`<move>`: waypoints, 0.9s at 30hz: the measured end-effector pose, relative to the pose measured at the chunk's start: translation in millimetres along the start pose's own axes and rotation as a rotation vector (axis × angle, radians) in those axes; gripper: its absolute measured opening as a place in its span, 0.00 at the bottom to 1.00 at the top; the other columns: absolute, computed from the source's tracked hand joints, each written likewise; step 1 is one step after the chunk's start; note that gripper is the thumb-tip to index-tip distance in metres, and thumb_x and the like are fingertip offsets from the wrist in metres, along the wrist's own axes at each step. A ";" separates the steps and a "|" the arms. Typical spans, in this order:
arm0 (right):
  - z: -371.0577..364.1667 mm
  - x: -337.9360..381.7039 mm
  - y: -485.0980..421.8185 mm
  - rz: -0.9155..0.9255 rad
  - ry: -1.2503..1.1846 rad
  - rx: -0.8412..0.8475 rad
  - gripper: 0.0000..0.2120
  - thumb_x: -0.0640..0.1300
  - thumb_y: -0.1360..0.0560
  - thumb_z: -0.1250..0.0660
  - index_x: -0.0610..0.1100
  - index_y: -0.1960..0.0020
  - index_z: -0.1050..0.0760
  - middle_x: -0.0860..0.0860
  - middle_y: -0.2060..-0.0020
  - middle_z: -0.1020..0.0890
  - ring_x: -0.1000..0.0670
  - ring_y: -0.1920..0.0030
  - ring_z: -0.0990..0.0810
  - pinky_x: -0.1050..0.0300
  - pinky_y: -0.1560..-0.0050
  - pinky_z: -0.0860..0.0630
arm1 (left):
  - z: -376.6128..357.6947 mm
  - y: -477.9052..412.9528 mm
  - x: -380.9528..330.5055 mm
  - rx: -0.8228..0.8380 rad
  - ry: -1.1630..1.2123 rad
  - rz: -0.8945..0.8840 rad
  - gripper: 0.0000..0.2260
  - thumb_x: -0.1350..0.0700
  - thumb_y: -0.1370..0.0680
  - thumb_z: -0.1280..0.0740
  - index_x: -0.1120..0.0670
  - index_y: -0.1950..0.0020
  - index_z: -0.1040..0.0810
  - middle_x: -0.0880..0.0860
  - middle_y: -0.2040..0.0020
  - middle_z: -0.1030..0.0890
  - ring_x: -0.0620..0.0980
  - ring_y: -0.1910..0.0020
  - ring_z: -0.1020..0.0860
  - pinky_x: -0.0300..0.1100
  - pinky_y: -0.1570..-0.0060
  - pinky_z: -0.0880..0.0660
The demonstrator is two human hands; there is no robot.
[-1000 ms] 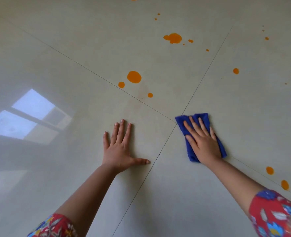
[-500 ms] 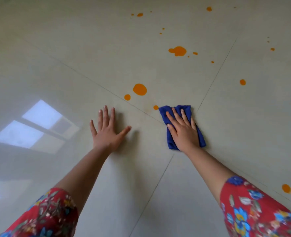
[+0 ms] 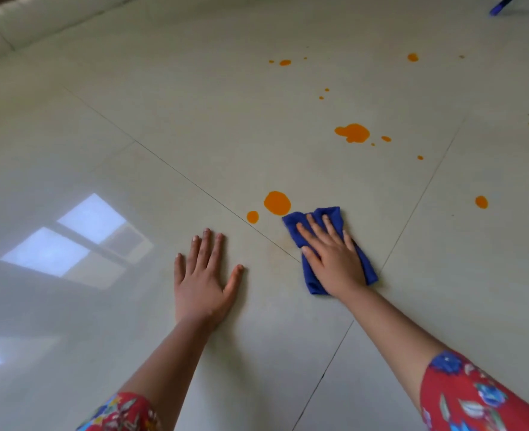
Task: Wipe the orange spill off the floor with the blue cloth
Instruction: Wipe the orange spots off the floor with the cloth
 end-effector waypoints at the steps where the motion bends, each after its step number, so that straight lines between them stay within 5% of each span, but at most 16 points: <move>1: -4.1 10.2 2.4 0.090 0.023 0.011 0.26 0.58 0.21 0.55 0.56 0.24 0.40 0.58 0.24 0.42 0.51 0.23 0.45 0.44 0.27 0.43 | 0.2 -0.4 -0.1 0.000 0.003 0.003 0.32 0.32 0.23 0.57 0.41 0.21 0.58 0.43 0.21 0.58 0.45 0.22 0.60 0.50 0.23 0.58; 5: -4.7 -1.8 37.0 0.436 0.050 0.131 0.23 0.56 0.18 0.52 0.59 0.23 0.44 0.61 0.23 0.47 0.56 0.22 0.52 0.53 0.24 0.53 | 0.7 -1.5 1.3 0.003 0.016 0.012 0.31 0.33 0.22 0.56 0.41 0.21 0.57 0.42 0.21 0.58 0.44 0.22 0.61 0.50 0.23 0.59; 10: 9.8 -39.6 -27.4 -0.053 -0.026 -0.036 0.28 0.56 0.21 0.58 0.53 0.24 0.38 0.55 0.24 0.39 0.50 0.23 0.44 0.45 0.27 0.43 | 0.2 -1.6 1.2 -0.005 0.026 0.027 0.28 0.37 0.20 0.56 0.40 0.21 0.57 0.41 0.21 0.58 0.42 0.23 0.62 0.48 0.23 0.59; 13: 11.2 -8.9 -98.9 -0.111 -0.111 -0.047 0.27 0.56 0.21 0.57 0.51 0.25 0.37 0.51 0.24 0.37 0.48 0.23 0.44 0.48 0.27 0.47 | -0.1 -0.9 1.8 -0.027 0.076 0.020 0.26 0.44 0.20 0.57 0.41 0.21 0.53 0.41 0.21 0.55 0.41 0.23 0.61 0.48 0.23 0.59; 16: -8.8 48.8 -134.8 0.049 -0.028 0.035 0.23 0.53 0.17 0.52 0.55 0.23 0.42 0.54 0.23 0.42 0.47 0.22 0.47 0.47 0.26 0.50 | -0.2 0.6 3.5 -0.074 0.128 0.031 0.26 0.47 0.19 0.56 0.45 0.20 0.51 0.42 0.21 0.52 0.41 0.22 0.58 0.45 0.23 0.57; 19: -20.0 91.4 -93.9 0.327 0.078 0.019 0.24 0.58 0.20 0.53 0.57 0.25 0.38 0.54 0.25 0.37 0.45 0.25 0.39 0.43 0.27 0.43 | 0.9 -0.4 6.1 -0.117 0.163 0.079 0.27 0.49 0.20 0.56 0.49 0.20 0.50 0.45 0.20 0.50 0.40 0.22 0.57 0.43 0.24 0.56; 22: -18.9 60.9 -30.6 0.524 0.132 0.070 0.24 0.58 0.19 0.51 0.59 0.24 0.43 0.57 0.23 0.41 0.48 0.23 0.44 0.45 0.26 0.47 | -0.4 -1.0 7.7 -0.122 0.165 0.115 0.27 0.49 0.20 0.56 0.51 0.20 0.50 0.46 0.20 0.50 0.41 0.22 0.56 0.42 0.24 0.57; 27: 5.0 -14.9 -62.1 0.087 0.167 0.020 0.27 0.59 0.21 0.58 0.58 0.23 0.48 0.58 0.23 0.45 0.49 0.23 0.45 0.43 0.27 0.42 | -1.2 0.1 6.2 -0.111 0.130 0.107 0.26 0.50 0.20 0.56 0.50 0.20 0.50 0.44 0.20 0.50 0.40 0.22 0.56 0.44 0.24 0.57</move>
Point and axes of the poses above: each hand's wrist, its own y-axis away from the middle knuckle, its own z-axis out of the back of the hand, x = y × z, the point moved 3 cm from there along -y, towards the middle knuckle
